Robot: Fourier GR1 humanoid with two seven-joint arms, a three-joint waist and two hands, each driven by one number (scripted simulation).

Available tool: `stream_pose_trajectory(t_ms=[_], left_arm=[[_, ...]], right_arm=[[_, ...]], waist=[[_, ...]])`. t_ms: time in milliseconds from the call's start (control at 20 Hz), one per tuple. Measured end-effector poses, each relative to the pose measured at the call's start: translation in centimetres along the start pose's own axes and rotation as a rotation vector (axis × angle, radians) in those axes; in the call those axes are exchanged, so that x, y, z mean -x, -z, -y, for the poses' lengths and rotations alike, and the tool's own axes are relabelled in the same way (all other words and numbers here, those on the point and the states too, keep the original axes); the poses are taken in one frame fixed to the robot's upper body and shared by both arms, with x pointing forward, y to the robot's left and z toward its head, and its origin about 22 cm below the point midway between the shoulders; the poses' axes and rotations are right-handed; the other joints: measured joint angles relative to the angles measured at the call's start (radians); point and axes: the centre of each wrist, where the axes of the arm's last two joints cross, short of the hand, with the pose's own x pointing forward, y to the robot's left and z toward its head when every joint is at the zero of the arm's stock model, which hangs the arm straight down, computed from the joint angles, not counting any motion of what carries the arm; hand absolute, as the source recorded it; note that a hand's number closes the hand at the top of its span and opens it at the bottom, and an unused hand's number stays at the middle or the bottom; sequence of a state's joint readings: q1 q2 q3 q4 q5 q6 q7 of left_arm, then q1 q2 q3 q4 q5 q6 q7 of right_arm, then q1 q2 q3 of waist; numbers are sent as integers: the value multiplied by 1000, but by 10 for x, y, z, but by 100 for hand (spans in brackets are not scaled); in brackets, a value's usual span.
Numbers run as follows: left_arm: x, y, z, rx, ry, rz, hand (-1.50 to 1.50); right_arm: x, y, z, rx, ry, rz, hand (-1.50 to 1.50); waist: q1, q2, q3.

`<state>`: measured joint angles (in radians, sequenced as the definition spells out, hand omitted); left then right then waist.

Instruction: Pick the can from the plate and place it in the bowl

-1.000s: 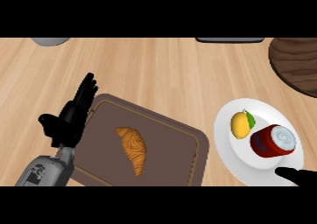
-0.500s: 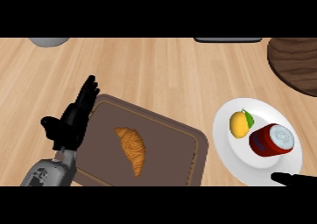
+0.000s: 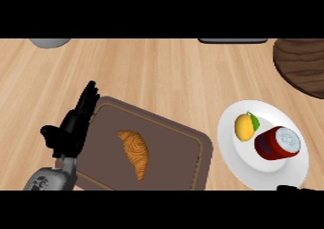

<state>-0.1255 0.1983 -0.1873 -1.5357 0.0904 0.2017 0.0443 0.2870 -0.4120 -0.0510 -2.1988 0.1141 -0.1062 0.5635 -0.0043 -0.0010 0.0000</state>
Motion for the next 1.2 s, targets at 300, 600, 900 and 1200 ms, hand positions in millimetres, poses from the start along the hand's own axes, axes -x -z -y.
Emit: stream_pose_trajectory(t_ms=[300, 600, 900, 1200], left_arm=[[-8, 8, 4, 1, -3, 2, 0], [-5, 7, 2, 6, -7, 3, 0], [-9, 7, 1, 5, -4, -1, 0], [-5, 6, 6, 7, -6, 2, 0]], right_arm=[[3, 3, -9, -10, 61, -21, -150], [21, 15, -18, -15, 89, -34, -150], [43, 22, -31, -14, 93, -36, -150], [61, 35, -35, 23, -8, -92, -150]], waist=[[1, 0, 0], [2, 0, 0], [2, 0, 0], [3, 1, 0]])
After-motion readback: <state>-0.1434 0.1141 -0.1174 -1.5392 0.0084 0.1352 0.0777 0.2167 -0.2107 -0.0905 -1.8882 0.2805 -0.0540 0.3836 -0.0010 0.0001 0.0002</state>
